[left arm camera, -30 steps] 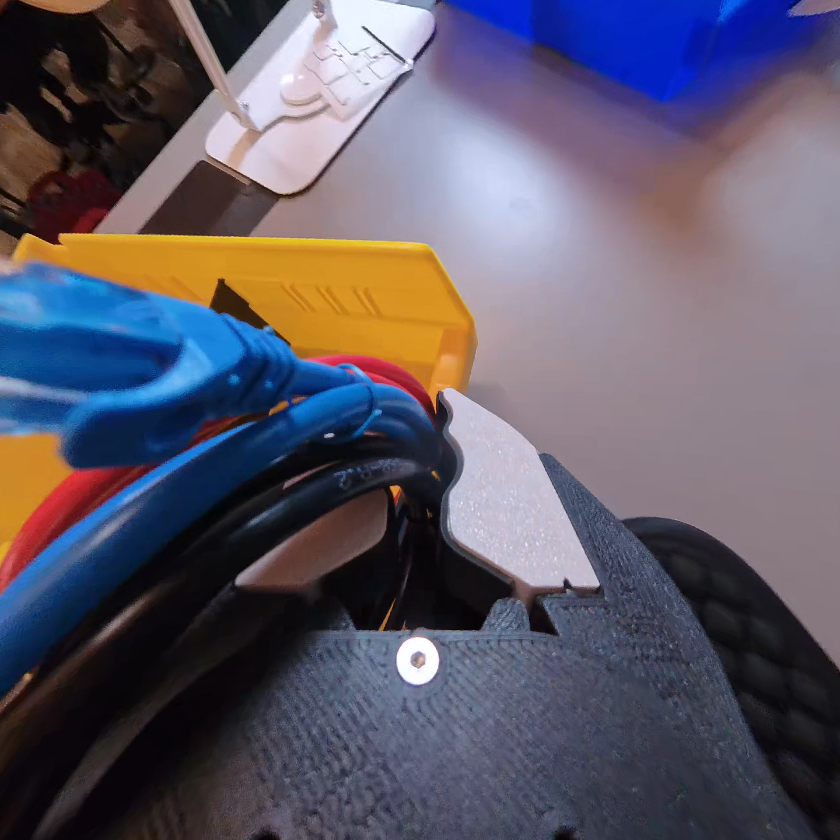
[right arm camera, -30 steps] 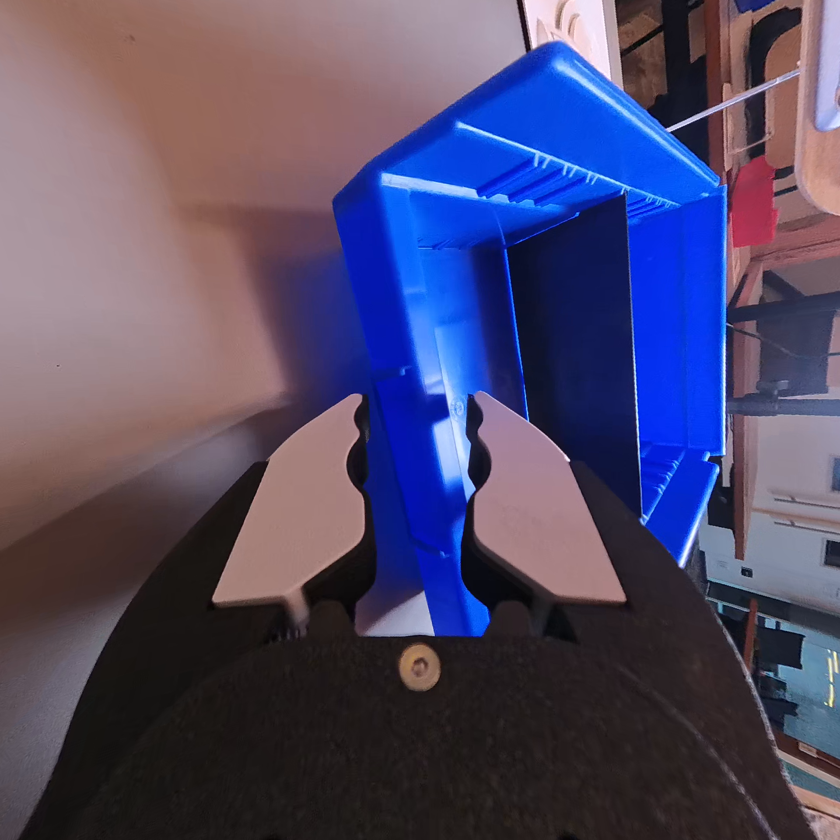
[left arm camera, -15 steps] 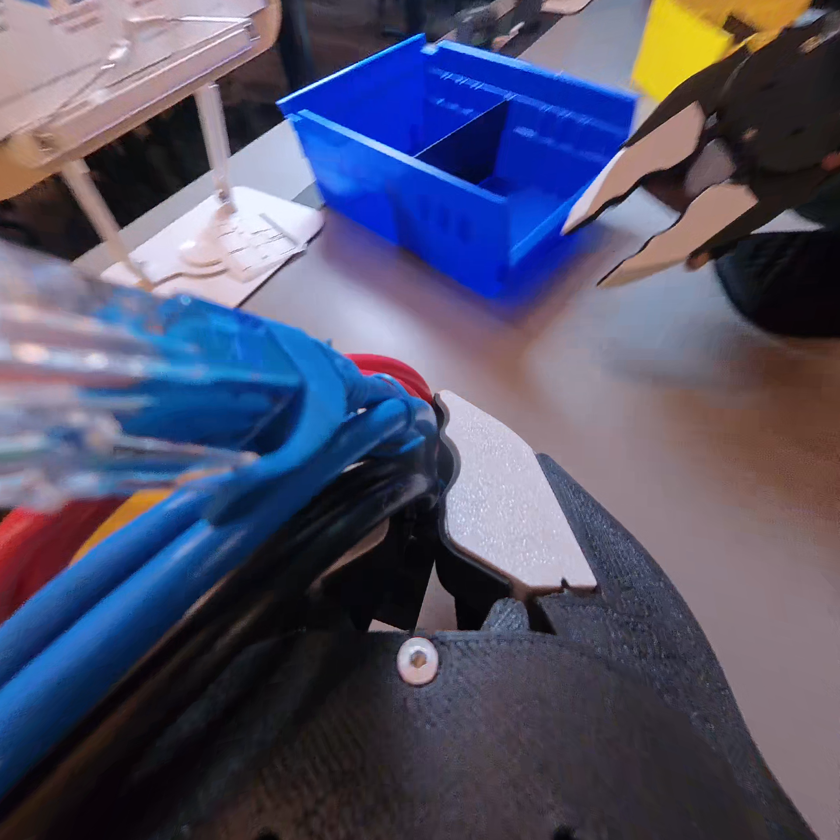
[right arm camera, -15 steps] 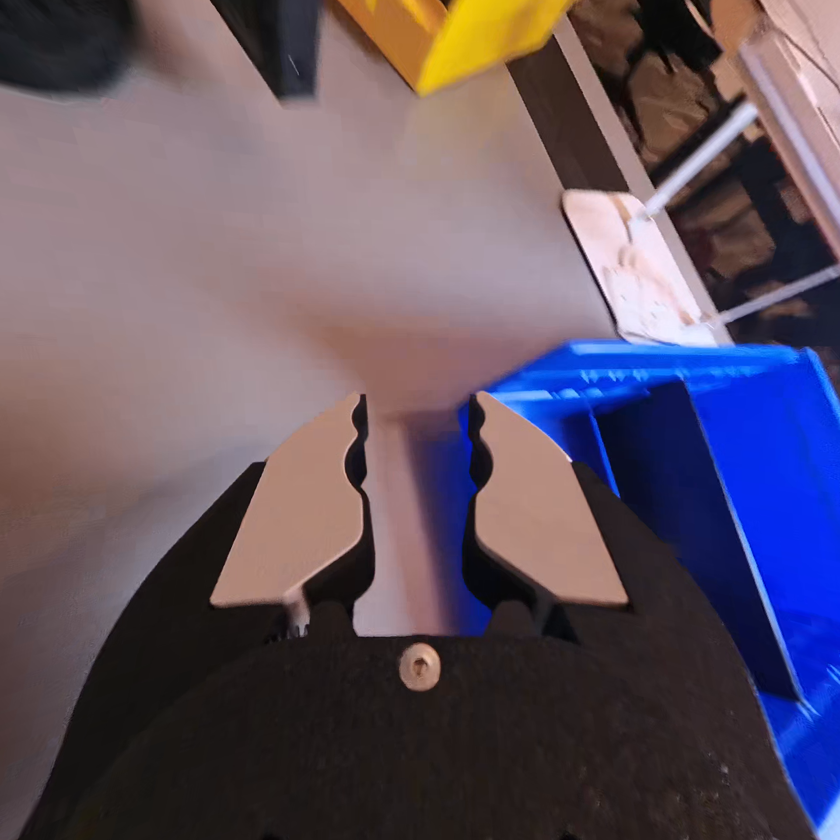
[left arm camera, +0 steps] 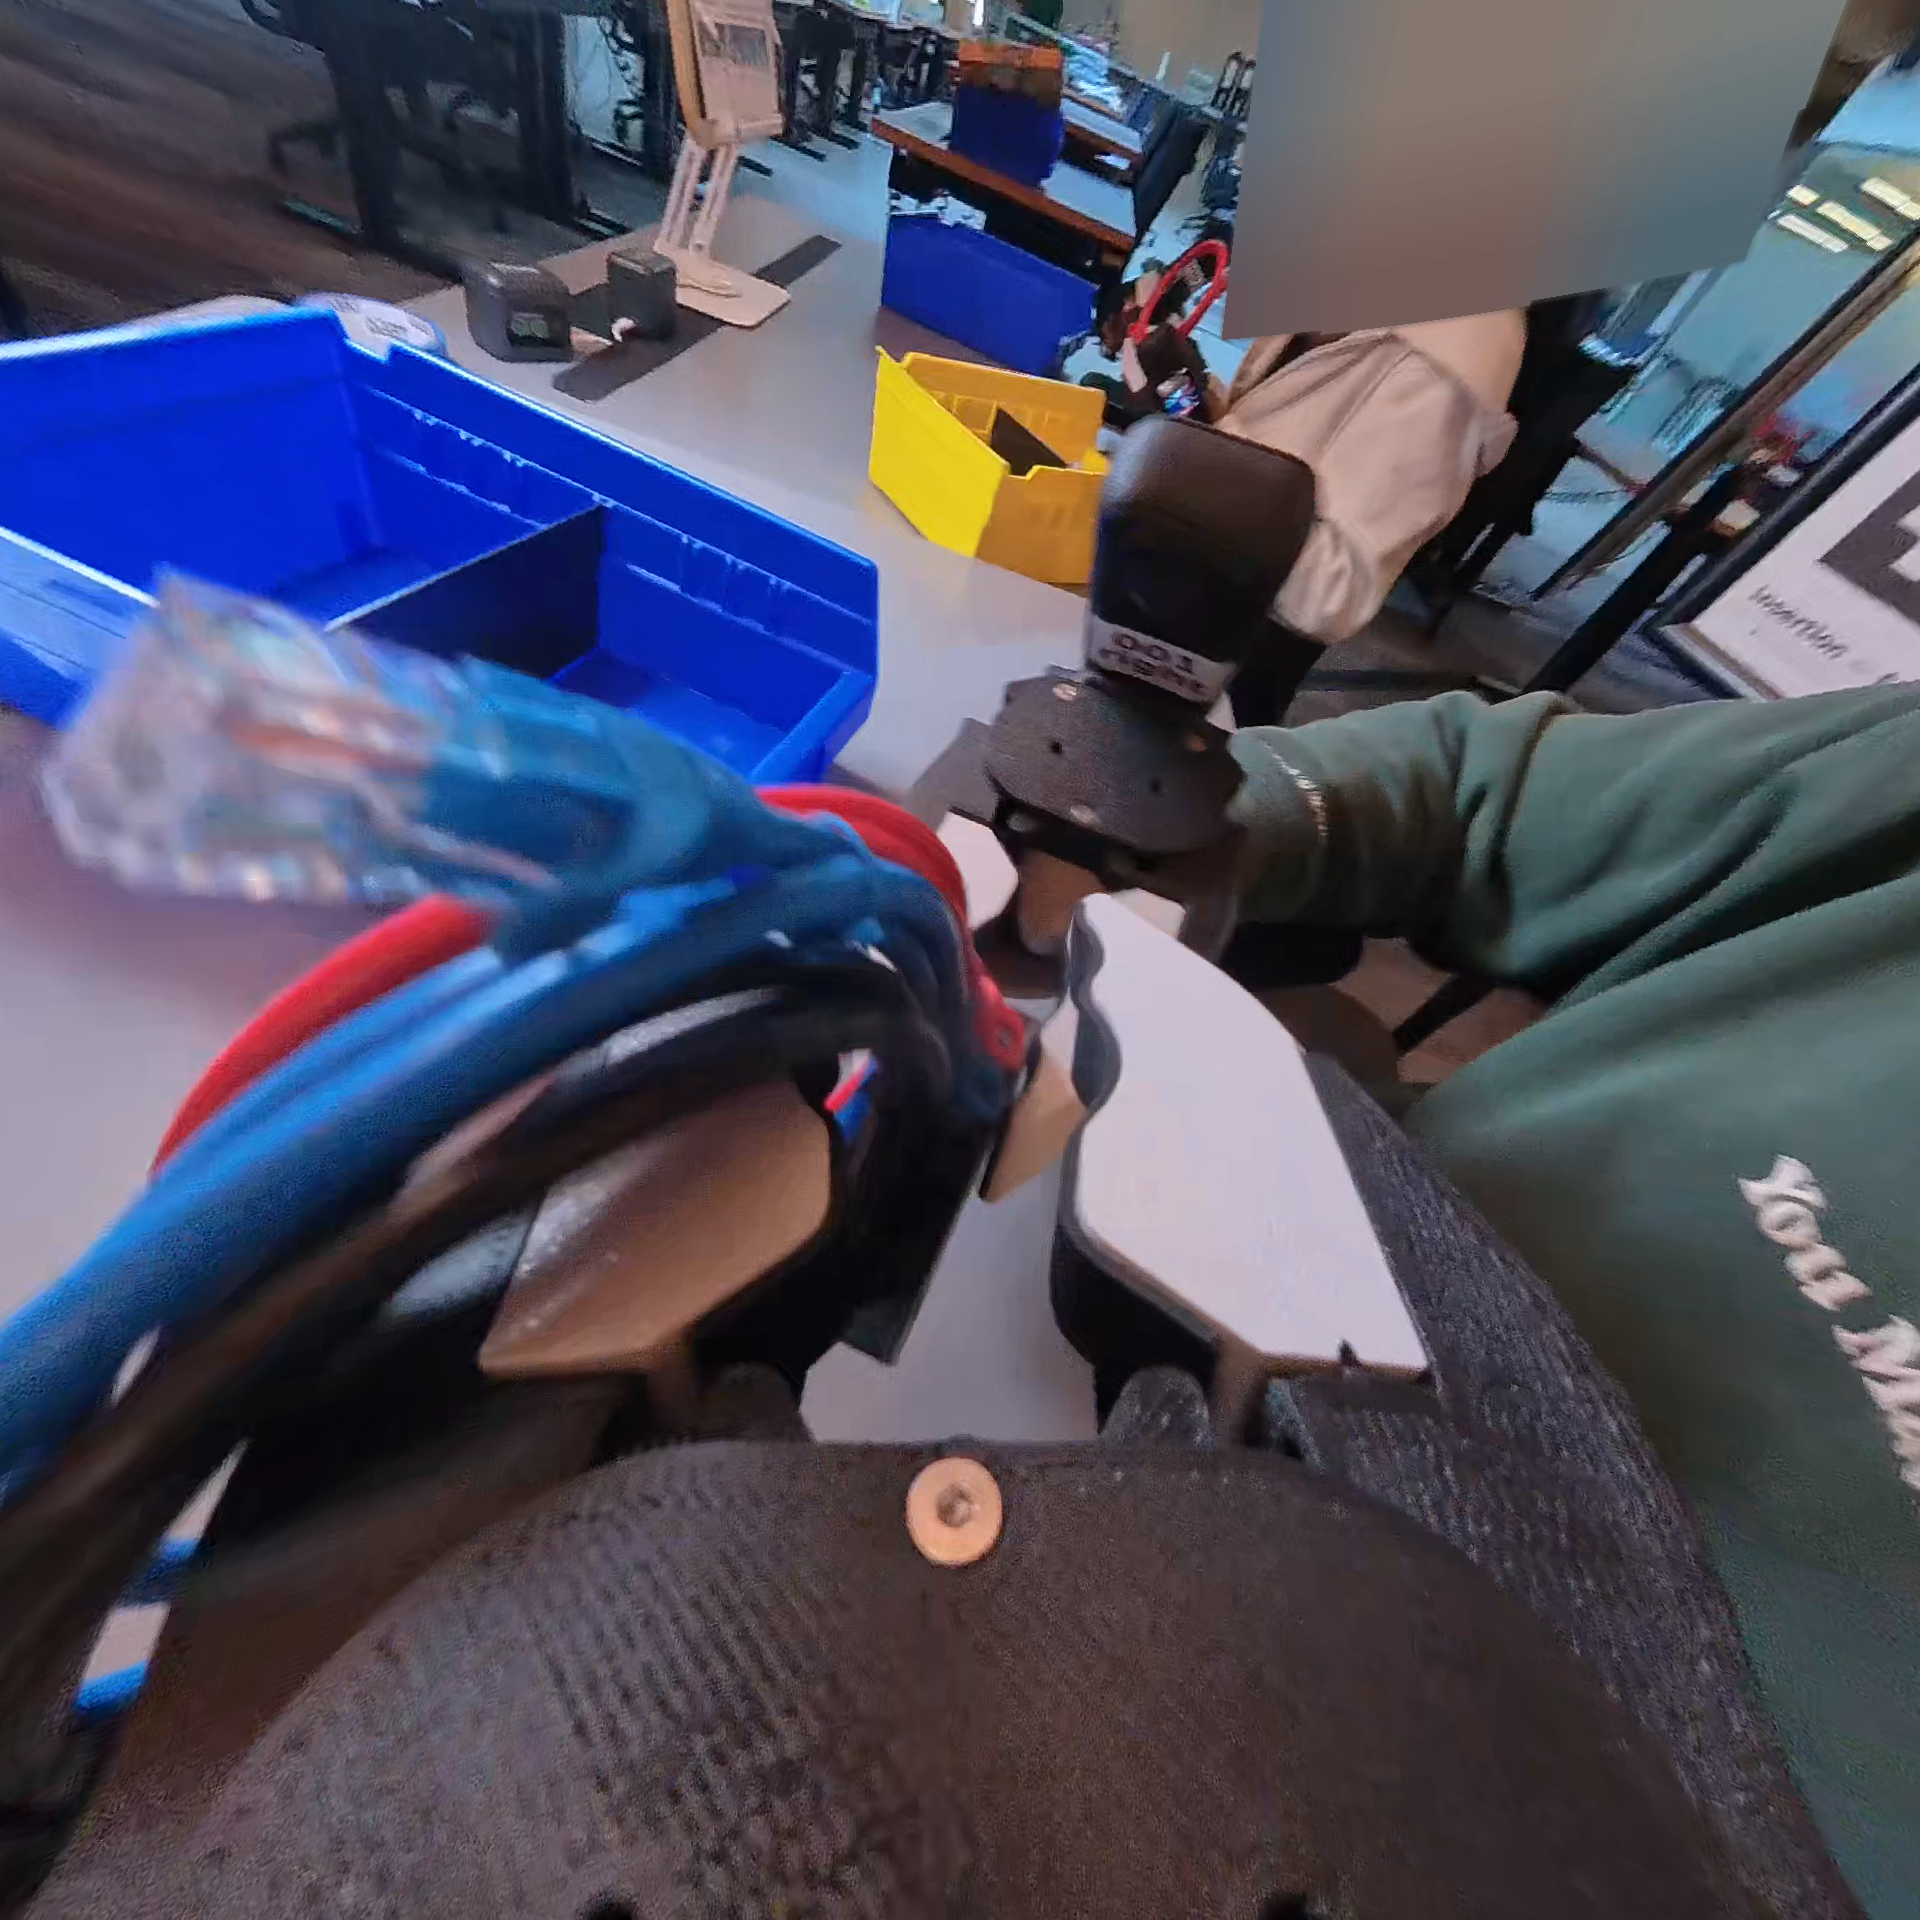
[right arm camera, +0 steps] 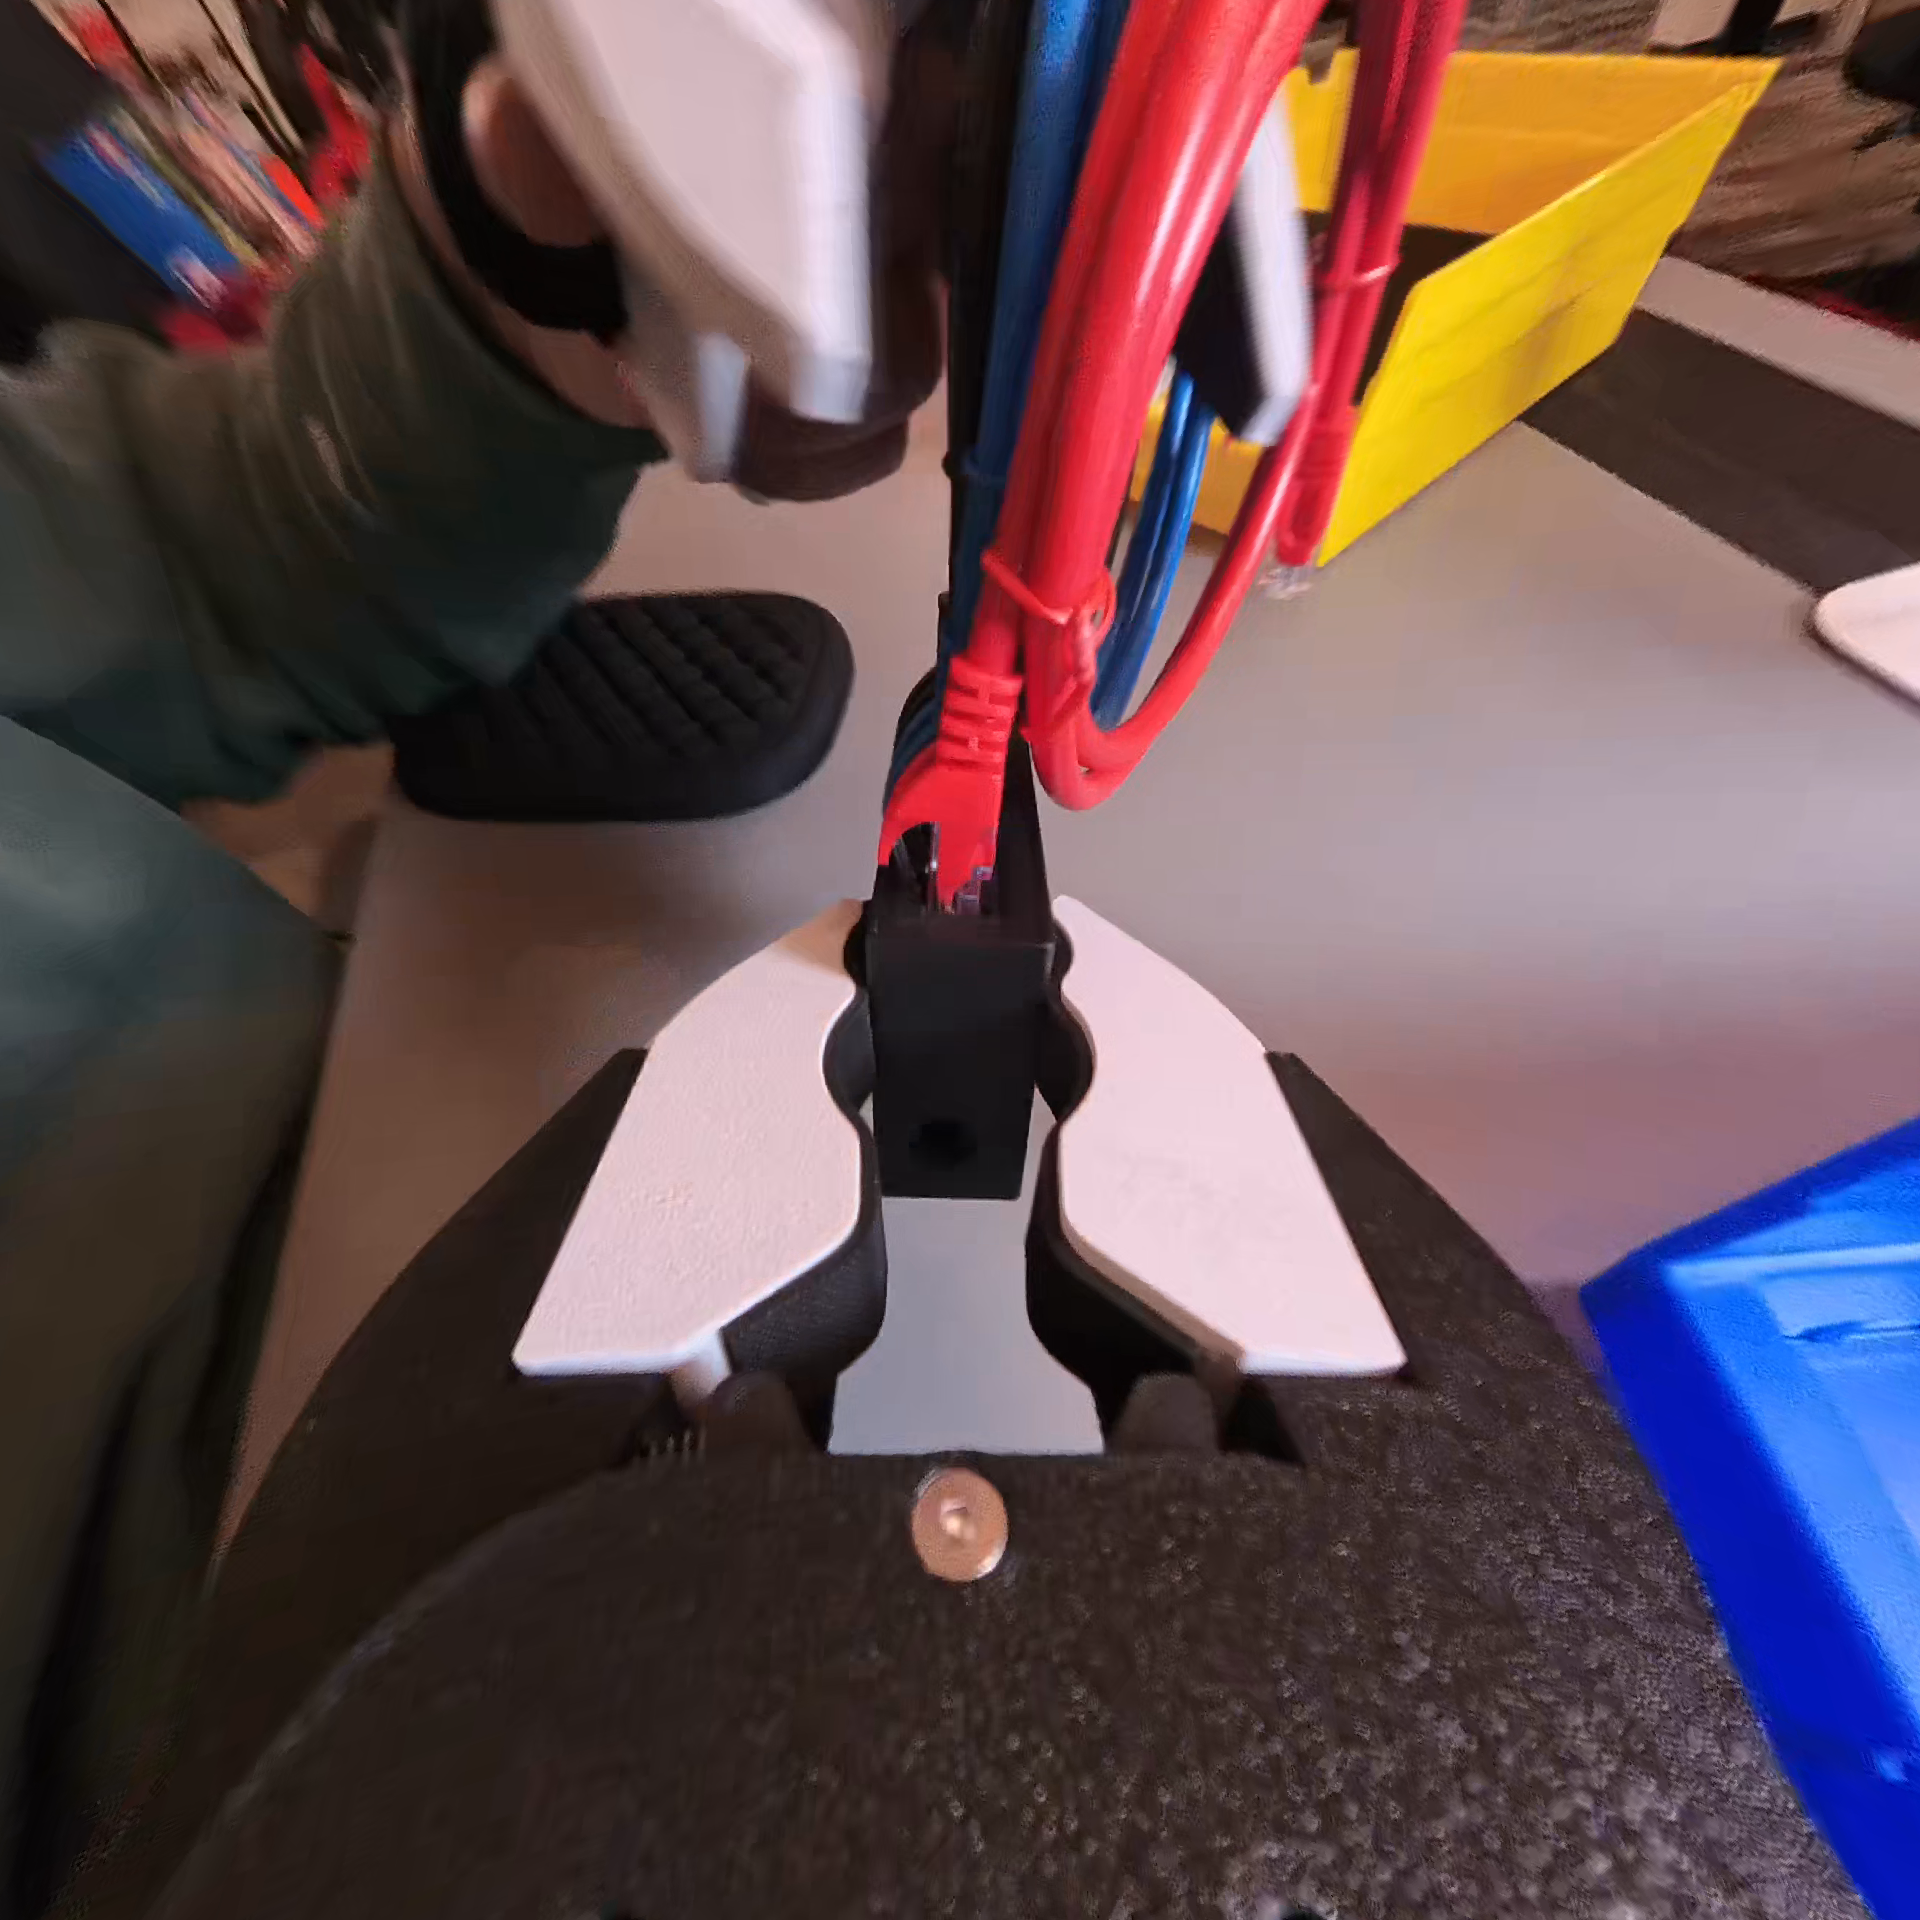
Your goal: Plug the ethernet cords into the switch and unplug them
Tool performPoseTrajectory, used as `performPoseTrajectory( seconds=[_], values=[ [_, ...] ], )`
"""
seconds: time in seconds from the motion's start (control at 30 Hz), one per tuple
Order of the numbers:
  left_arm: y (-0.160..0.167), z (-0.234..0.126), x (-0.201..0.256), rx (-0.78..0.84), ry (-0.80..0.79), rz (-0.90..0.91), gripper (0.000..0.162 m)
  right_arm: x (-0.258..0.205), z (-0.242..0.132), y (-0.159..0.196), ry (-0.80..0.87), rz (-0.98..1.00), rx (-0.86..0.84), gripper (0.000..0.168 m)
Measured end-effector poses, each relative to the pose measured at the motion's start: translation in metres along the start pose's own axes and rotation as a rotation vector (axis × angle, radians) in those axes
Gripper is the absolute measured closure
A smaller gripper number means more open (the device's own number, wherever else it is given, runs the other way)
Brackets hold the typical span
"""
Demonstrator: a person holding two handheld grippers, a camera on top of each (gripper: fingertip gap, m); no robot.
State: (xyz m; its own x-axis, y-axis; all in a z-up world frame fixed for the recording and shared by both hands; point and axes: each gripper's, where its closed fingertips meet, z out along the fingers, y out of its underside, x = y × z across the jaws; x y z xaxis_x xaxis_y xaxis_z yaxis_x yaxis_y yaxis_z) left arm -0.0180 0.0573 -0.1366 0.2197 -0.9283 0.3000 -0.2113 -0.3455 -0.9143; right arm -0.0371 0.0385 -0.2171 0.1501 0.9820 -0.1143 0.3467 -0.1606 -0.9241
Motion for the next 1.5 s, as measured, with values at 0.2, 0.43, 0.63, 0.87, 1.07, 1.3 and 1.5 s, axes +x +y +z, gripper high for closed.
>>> performPoseTrajectory(
  seconds=[0.2, 0.43, 0.63, 0.87, 1.07, 1.3, 1.5],
  values=[
    [0.019, -0.042, 0.018, -0.003, -0.042, 0.127, 0.124, 0.002, -0.022, -0.019, -0.158, 0.237, 0.186, 0.141],
    [0.067, -0.003, 0.006, -0.019, 0.047, -0.099, 0.094, -0.002, -0.034, -0.055, -0.24, 0.237, 0.379, 0.141],
    [0.067, 0.013, 0.015, -0.051, 0.188, -0.074, 0.132, -0.013, -0.016, -0.036, -0.277, 0.255, 0.275, 0.141],
    [0.1, 0.008, 0.009, -0.122, 0.224, -0.255, 0.132, -0.004, -0.035, -0.021, -0.337, 0.271, 0.124, 0.133],
    [0.111, 0.012, 0.006, -0.162, 0.194, -0.263, 0.132, 0.005, -0.025, -0.008, -0.361, 0.403, 0.099, 0.149],
    [0.113, 0.011, 0.008, -0.161, 0.2, -0.27, 0.133, 0.003, -0.022, -0.001, -0.372, 0.375, 0.073, 0.153],
    [0.112, 0.011, 0.009, -0.156, 0.205, -0.277, 0.133, 0.001, -0.023, 0.0, -0.369, 0.345, 0.061, 0.152]
  ],
)
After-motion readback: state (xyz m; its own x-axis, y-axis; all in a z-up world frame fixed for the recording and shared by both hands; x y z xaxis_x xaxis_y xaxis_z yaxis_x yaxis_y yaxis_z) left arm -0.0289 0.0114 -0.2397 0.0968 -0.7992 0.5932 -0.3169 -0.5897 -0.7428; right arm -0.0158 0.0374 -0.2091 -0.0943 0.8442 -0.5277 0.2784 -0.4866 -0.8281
